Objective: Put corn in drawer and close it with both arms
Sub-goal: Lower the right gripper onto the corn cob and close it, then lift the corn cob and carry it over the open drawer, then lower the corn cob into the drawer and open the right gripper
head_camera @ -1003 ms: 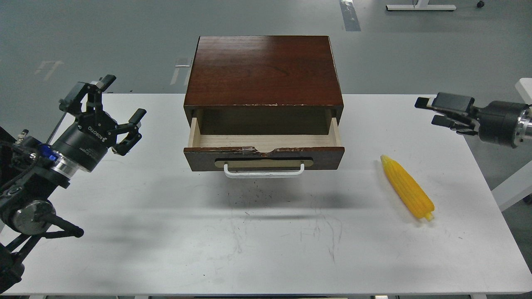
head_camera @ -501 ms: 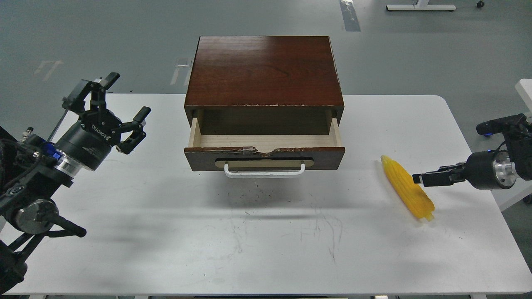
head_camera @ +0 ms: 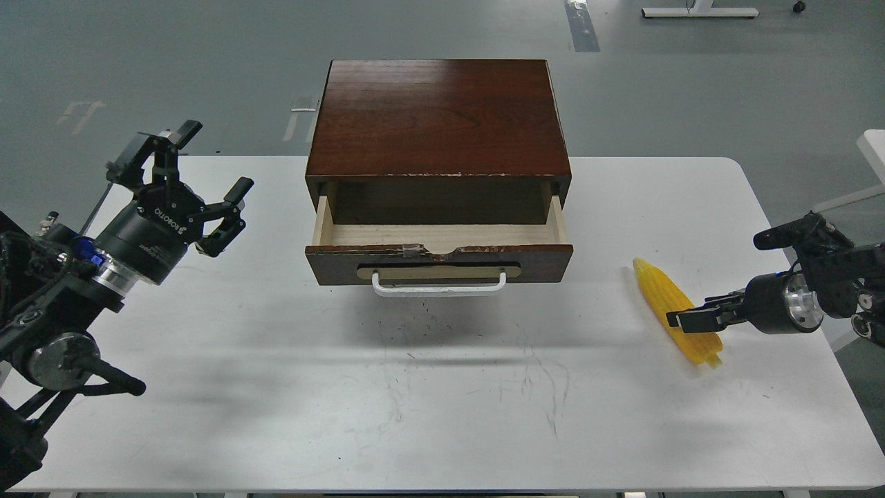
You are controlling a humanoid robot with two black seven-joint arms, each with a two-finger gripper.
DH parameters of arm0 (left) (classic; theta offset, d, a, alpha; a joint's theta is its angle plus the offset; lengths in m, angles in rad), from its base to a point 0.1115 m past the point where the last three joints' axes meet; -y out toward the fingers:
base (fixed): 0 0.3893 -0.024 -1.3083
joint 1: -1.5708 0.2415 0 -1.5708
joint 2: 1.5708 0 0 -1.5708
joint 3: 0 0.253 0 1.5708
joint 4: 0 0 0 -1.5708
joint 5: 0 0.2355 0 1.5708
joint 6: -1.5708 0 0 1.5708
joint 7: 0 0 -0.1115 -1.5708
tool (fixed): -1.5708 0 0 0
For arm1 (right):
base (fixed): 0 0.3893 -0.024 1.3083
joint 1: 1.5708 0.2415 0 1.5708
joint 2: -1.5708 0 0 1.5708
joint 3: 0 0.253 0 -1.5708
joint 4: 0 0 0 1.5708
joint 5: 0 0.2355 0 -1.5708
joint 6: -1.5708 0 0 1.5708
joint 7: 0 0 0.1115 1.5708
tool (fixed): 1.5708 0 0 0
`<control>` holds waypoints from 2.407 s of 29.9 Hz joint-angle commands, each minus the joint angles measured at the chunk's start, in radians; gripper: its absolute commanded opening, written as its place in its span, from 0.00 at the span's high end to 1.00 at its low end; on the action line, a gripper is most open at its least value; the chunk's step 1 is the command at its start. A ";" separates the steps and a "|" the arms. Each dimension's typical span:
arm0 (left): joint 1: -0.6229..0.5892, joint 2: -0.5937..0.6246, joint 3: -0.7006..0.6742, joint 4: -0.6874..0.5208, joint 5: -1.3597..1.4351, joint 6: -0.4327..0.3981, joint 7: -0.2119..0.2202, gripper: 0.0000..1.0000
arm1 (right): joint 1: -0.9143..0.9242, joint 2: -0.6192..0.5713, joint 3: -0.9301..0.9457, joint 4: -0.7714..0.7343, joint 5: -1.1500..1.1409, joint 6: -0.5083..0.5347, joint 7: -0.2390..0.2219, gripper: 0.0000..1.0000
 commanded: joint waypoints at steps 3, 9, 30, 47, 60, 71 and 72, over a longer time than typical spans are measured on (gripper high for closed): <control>0.000 0.000 0.000 0.000 0.000 0.000 0.002 0.00 | 0.000 0.000 -0.036 0.002 0.000 0.001 0.000 0.88; 0.000 0.003 0.000 0.000 0.000 -0.015 0.002 0.00 | 0.009 -0.016 -0.032 0.011 0.009 -0.002 0.000 0.97; -0.002 0.010 -0.002 -0.012 0.000 -0.021 0.003 0.00 | 0.711 -0.002 -0.151 0.206 0.102 0.060 0.000 0.94; 0.000 0.017 -0.025 -0.014 0.000 -0.021 0.003 0.00 | 0.927 0.467 -0.443 0.212 0.079 -0.118 0.000 0.96; 0.000 0.016 -0.031 -0.014 0.000 -0.021 0.003 0.00 | 0.859 0.599 -0.543 0.160 0.079 -0.221 0.000 0.94; 0.000 0.017 -0.032 -0.014 0.000 -0.021 0.003 0.00 | 0.818 0.624 -0.544 0.126 0.080 -0.223 0.000 0.59; 0.000 0.017 -0.032 -0.014 0.000 -0.021 0.003 0.00 | 0.818 0.624 -0.544 0.126 0.080 -0.223 0.000 0.55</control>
